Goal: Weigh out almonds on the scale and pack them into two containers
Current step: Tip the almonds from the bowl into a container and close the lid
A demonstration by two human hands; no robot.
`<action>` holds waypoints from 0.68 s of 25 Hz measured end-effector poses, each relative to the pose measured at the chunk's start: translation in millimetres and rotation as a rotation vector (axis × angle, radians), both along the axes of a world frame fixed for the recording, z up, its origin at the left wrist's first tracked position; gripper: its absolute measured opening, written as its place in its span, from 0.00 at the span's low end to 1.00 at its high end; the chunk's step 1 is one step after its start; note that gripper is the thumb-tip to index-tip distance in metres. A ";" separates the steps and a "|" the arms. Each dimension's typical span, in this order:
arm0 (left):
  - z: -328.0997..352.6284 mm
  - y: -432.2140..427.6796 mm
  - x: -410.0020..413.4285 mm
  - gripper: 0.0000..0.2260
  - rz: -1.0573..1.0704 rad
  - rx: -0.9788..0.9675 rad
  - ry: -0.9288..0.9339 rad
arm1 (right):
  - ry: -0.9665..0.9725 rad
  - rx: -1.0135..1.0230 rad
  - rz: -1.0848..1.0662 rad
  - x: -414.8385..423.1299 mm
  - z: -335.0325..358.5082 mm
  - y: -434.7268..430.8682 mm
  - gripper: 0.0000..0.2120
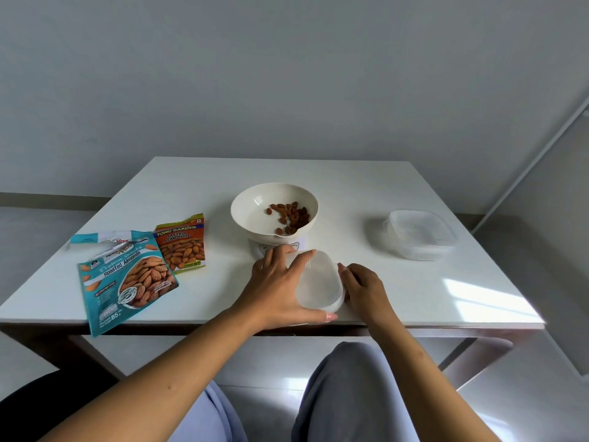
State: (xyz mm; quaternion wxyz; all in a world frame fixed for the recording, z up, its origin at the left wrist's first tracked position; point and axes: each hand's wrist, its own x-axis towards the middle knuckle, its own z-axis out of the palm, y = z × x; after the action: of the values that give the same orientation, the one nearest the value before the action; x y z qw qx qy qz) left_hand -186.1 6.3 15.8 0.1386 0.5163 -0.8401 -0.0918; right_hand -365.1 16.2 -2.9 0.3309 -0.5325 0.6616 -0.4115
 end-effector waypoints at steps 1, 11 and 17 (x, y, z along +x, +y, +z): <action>-2.6 2.1 1.3 0.49 0.008 -0.018 0.023 | 0.004 -0.024 0.002 0.8 -0.3 -0.3 0.20; -7.0 16.1 37.7 0.44 0.053 -0.003 0.842 | 0.035 -0.126 -0.112 -3.9 -10.2 2.1 0.19; -26.4 -21.0 76.1 0.40 0.320 -0.001 1.244 | 0.059 -0.040 -0.188 -13.1 -7.3 -16.1 0.12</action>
State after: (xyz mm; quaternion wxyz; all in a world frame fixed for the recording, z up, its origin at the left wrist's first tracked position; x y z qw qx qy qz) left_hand -110.0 -14.7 -10.7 0.6124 0.4855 -0.5153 -0.3517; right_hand -378.2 0.2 -10.3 0.2609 -0.4864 0.7096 -0.4379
